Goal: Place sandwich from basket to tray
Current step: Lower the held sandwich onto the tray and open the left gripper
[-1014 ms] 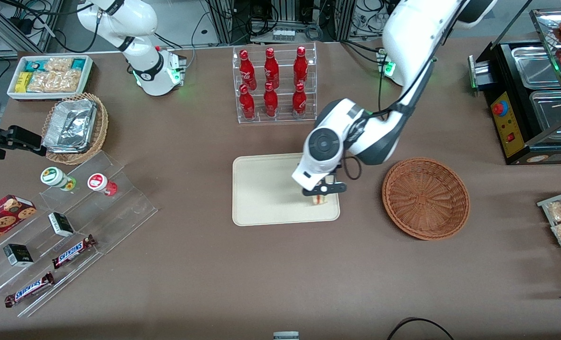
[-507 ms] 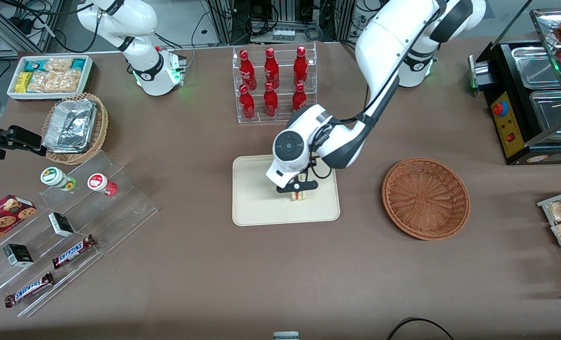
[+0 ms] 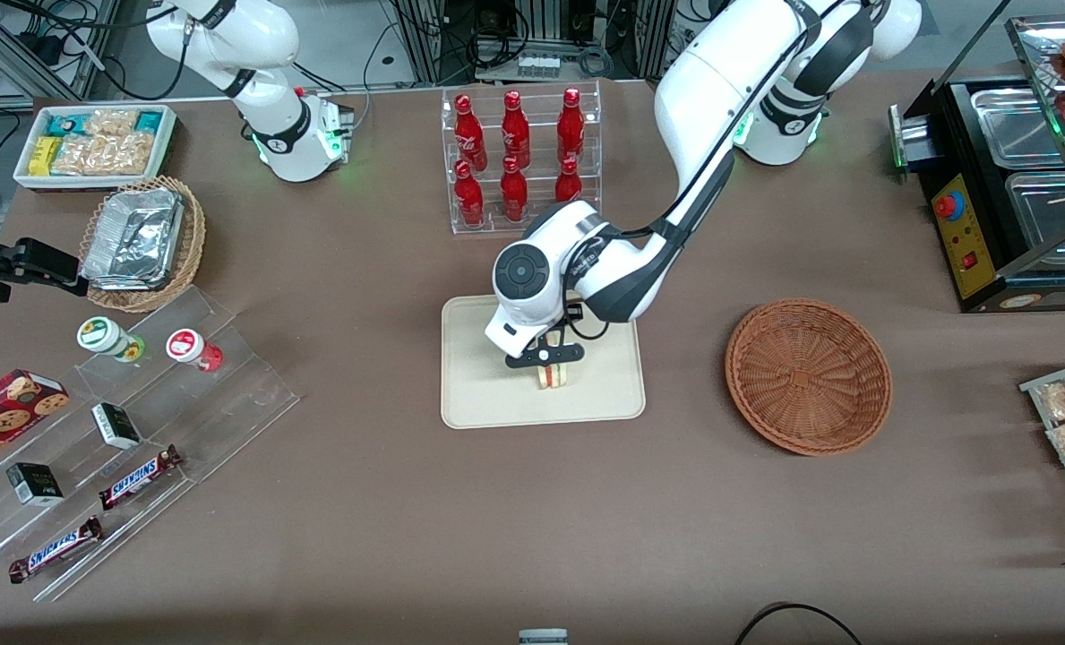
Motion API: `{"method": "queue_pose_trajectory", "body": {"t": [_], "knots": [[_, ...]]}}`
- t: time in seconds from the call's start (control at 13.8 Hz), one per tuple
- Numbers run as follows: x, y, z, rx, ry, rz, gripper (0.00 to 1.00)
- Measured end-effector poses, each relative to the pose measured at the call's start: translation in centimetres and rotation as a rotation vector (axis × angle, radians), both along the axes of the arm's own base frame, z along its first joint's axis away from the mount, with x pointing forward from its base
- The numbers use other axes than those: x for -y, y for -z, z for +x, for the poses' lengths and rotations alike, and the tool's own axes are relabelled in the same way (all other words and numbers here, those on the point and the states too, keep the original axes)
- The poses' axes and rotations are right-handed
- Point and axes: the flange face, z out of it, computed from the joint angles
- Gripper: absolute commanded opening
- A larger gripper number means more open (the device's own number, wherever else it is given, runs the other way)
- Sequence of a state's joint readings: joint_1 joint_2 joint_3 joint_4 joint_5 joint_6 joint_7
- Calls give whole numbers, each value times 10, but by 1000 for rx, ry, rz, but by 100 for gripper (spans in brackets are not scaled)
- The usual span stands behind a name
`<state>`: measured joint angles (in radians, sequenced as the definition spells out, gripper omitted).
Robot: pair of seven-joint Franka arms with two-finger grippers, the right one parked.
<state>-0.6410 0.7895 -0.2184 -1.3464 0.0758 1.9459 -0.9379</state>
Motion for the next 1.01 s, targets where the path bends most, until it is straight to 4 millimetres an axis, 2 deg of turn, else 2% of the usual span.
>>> {"method": "queue_pose_trajectory", "body": {"t": [0.51,0.58,0.65,1.01], "knots": [[1,14,4,22,-29,-3,0],[0,16,4,21,-31,-2,33],[1,17,4,22,-33,-1,99],[1,14,5,26,-38,-4,100]]}}
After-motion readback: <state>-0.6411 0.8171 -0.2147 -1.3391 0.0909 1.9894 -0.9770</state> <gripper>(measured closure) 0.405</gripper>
